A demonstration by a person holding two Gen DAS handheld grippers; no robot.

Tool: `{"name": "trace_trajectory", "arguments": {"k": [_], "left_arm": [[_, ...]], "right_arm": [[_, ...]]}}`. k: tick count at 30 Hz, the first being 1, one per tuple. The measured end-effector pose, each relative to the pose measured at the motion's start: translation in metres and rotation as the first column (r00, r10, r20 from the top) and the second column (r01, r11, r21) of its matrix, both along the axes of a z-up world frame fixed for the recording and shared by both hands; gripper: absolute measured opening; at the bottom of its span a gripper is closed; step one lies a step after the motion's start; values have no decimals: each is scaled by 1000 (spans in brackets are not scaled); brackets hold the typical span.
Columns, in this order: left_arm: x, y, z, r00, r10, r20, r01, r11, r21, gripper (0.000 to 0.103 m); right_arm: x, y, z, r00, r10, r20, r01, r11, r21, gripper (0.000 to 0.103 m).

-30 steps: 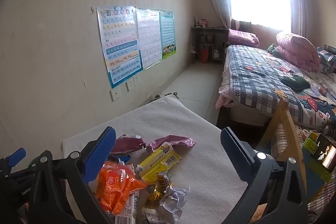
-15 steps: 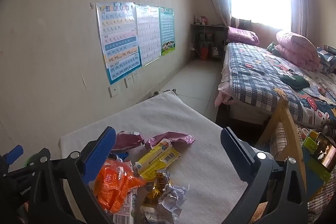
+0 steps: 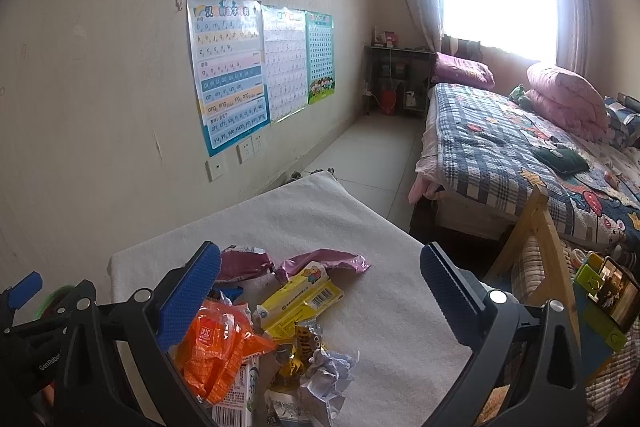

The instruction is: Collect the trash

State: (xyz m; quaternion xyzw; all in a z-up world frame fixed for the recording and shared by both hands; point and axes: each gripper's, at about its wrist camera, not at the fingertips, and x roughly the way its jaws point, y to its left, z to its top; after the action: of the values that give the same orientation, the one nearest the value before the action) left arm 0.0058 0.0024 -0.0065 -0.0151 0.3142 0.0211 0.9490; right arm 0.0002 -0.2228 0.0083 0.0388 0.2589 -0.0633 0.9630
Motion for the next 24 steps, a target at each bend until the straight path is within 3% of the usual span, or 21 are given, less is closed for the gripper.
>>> {"name": "trace_trajectory", "arguments": {"k": [24], "left_arm": [[-4, -9, -6, 1000, 2, -7, -2, 1000, 9, 97]], "right_arm": [[-1, -4, 0, 1000, 0, -11, 0, 1000, 1, 96]]}}
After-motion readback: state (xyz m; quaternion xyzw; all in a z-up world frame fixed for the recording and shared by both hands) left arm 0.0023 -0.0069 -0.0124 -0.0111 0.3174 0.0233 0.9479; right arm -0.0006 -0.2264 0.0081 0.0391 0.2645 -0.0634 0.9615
